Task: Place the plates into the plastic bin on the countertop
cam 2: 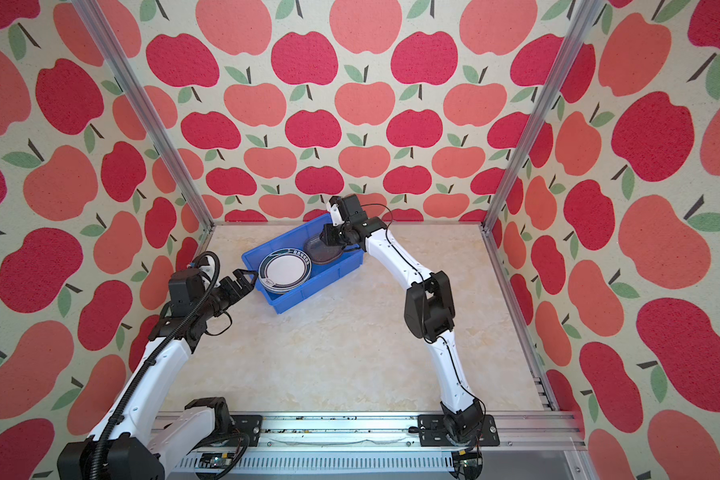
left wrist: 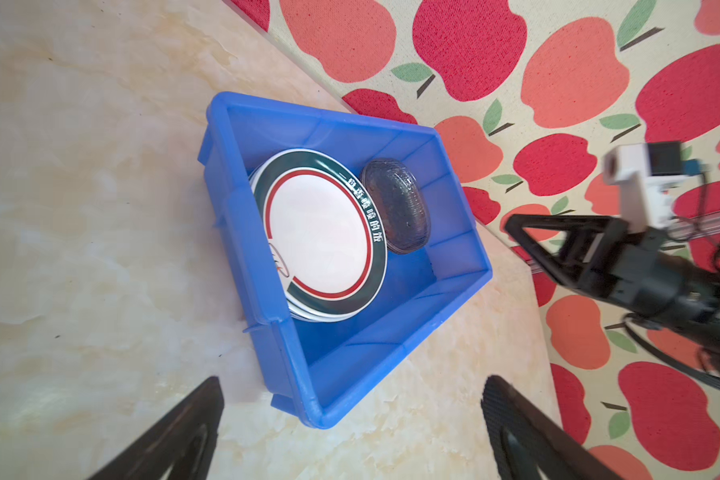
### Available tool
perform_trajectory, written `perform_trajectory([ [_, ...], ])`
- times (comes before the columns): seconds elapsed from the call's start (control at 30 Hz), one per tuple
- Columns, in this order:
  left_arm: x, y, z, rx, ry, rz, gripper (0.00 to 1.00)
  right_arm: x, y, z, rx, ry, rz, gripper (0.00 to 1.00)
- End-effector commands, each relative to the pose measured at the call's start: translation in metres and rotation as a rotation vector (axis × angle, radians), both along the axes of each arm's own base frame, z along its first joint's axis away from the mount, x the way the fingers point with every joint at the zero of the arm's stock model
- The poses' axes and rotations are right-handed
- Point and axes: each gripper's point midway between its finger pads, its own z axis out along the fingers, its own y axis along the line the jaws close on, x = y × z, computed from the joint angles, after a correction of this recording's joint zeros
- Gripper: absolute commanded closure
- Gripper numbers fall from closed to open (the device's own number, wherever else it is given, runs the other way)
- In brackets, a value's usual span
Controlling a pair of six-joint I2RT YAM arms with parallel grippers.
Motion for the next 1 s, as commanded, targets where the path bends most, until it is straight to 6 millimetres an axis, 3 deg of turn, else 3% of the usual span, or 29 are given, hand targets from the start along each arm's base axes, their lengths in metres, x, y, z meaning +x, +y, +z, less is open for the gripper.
perform_trajectory([
  [0.0, 0.006, 0.027, 0.019, 0.210, -0.171, 0.124, 0.01, -0.006, -0.040, 0.054, -0.014, -0.216, -0.040, 0.46],
  [0.03, 0.006, 0.027, 0.028, 0.254, -0.232, 0.128, 0.01, -0.010, -0.059, 0.053, -0.039, -0.224, -0.073, 0.29],
  [0.07, 0.006, 0.027, 0.035, 0.293, -0.283, 0.130, 0.01, -0.015, -0.074, 0.052, -0.066, -0.235, -0.098, 0.04],
  [0.1, 0.006, 0.029, 0.041, 0.346, -0.340, 0.142, 0.01, -0.019, -0.091, 0.053, -0.104, -0.254, -0.134, 0.00],
  [0.27, 0.005, 0.038, 0.055, 0.535, -0.522, 0.194, 0.01, -0.037, -0.178, 0.033, -0.319, -0.316, -0.322, 0.00],
  [0.4, 0.014, 0.062, 0.040, 0.646, -0.466, 0.251, 0.01, -0.045, -0.253, 0.015, -0.446, -0.364, -0.517, 0.00],
  [0.47, 0.018, 0.069, 0.028, 0.619, -0.447, 0.234, 0.01, -0.055, -0.277, 0.008, -0.458, -0.392, -0.563, 0.01],
  [0.63, 0.026, 0.078, -0.011, 0.623, -0.397, 0.239, 0.01, -0.078, -0.291, -0.007, -0.432, -0.422, -0.567, 0.00],
  [0.67, 0.024, 0.080, -0.035, 0.650, -0.338, 0.225, 0.01, -0.079, -0.292, -0.009, -0.433, -0.416, -0.572, 0.00],
  [0.73, 0.028, 0.085, -0.057, 0.694, -0.280, 0.204, 0.01, -0.081, -0.293, -0.015, -0.445, -0.396, -0.567, 0.00],
  [0.83, 0.030, 0.091, -0.083, 0.639, -0.252, 0.208, 0.01, -0.079, -0.298, -0.023, -0.478, -0.392, -0.575, 0.00],
  [0.97, 0.031, 0.089, -0.105, 0.608, -0.336, 0.206, 0.01, -0.077, -0.311, -0.033, -0.491, -0.385, -0.611, 0.00],
])
